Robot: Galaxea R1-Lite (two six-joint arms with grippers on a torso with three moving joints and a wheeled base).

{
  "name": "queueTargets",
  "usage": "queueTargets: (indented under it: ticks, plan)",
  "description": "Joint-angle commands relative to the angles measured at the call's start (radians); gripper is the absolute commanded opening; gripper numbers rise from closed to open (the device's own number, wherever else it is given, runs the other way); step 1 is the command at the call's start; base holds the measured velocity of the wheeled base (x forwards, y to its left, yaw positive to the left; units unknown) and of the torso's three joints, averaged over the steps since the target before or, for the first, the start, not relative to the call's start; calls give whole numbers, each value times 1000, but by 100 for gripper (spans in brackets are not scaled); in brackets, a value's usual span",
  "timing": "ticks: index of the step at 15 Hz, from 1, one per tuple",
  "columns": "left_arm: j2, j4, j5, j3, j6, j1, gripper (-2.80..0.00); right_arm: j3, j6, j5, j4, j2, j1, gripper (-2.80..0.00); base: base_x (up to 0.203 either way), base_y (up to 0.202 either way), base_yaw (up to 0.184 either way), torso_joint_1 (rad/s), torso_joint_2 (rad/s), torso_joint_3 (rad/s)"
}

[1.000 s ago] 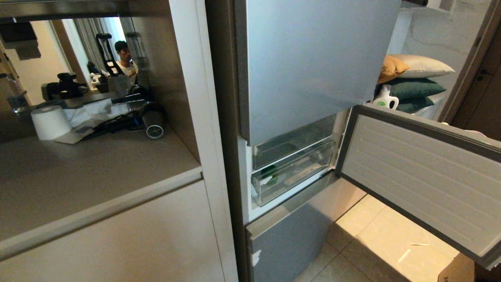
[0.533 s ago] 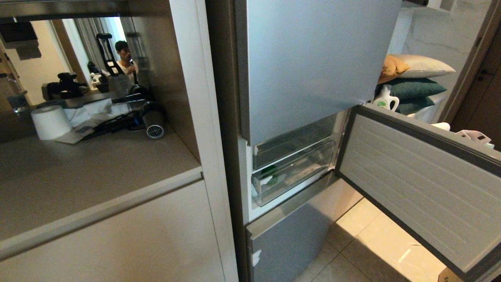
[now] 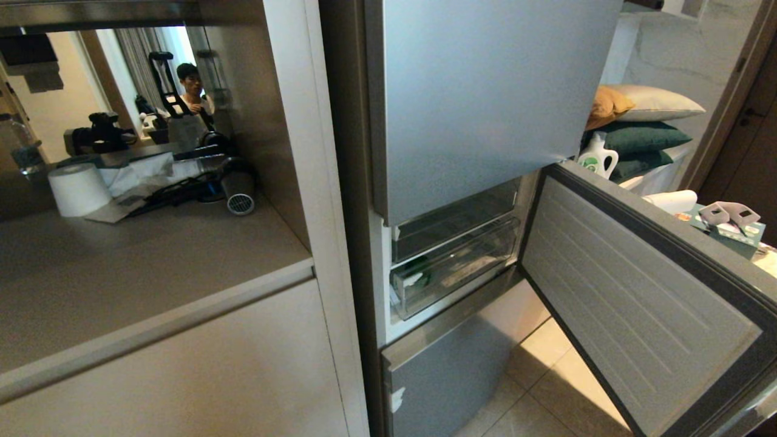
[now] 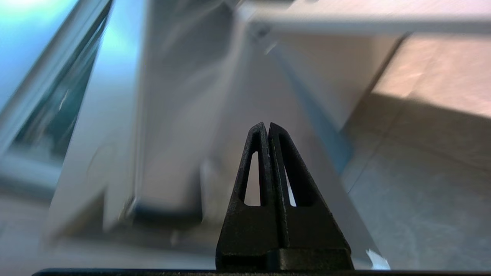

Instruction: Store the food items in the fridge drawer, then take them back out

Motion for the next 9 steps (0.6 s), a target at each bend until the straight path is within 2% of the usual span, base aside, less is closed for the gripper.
queueTargets:
  ticks: [1, 3, 6, 8, 9]
  plan:
    - [2, 0, 0, 0, 0, 0, -280, 109, -11, 7, -5, -169, 72, -280, 0, 0, 0, 0, 0, 0]
    - [2, 0, 0, 0, 0, 0, -280, 180, -18, 8, -3, -250, 196, -280, 0, 0, 0, 0, 0, 0]
    - [2, 0, 1, 0, 0, 0, -280, 201, -9, 0, 0, -300, 390, -280, 0, 0, 0, 0, 0, 0]
    - [2, 0, 0, 0, 0, 0, -280, 164, -5, -64, 1, -261, 549, -280, 0, 0, 0, 0, 0, 0]
    - [2, 0, 1, 0, 0, 0, -280, 134, 2, -138, 1, -211, 640, -280, 0, 0, 0, 0, 0, 0]
